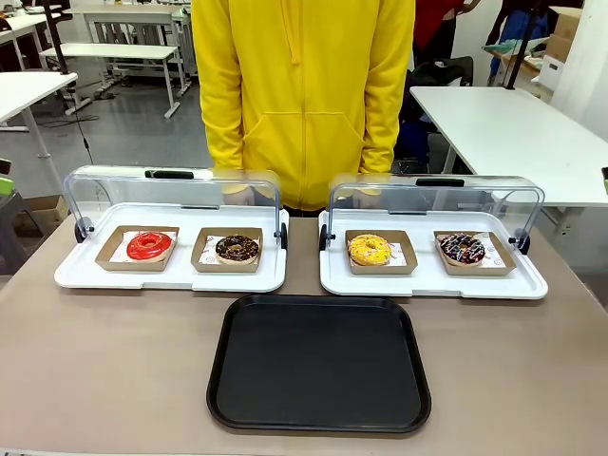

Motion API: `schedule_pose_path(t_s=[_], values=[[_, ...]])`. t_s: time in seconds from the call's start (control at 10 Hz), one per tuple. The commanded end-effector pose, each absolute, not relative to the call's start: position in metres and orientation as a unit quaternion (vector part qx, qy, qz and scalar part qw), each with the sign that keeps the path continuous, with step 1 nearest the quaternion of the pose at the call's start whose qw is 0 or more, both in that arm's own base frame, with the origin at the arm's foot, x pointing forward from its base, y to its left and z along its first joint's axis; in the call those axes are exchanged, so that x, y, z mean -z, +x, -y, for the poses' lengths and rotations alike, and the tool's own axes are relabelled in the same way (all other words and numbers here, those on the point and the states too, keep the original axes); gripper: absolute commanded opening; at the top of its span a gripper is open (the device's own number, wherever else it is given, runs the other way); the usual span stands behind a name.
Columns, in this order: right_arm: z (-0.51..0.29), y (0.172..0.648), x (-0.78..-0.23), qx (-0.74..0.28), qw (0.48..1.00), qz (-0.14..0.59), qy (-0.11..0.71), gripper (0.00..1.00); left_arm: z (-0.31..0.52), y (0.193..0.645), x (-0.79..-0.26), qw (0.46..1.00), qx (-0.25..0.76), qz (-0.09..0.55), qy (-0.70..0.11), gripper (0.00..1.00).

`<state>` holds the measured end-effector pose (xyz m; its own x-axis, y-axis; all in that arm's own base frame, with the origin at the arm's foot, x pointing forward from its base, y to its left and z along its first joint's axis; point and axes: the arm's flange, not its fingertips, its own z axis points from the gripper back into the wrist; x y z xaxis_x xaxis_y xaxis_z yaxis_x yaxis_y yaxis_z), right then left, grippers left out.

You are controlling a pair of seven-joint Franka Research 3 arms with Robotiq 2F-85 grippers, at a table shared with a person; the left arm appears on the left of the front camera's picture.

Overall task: Move the first donut from the left to the tray.
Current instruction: Pick up the Paper togo box containing the Donut indicated by the person and place it on the Handle tray.

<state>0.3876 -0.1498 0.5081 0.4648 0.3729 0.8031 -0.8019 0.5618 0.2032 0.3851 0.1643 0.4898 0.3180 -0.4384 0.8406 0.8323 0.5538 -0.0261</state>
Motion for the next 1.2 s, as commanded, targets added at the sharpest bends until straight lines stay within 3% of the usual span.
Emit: schedule_pose_path(t_s=[0.0, 1.1], values=[[0.1508, 0.3918, -0.5085, -0.372, 0.792, 0.383, 0.296, 1.0, -0.1657, 0.3868, -0.4902, 0.767, 0.413, 0.429, -0.24, 1.0], [0.1508, 0.3918, -0.5085, -0.372, 0.792, 0.383, 0.296, 1.0, -0.1657, 0.3868, -0.4902, 0.767, 0.413, 0.429, -0.24, 1.0]])
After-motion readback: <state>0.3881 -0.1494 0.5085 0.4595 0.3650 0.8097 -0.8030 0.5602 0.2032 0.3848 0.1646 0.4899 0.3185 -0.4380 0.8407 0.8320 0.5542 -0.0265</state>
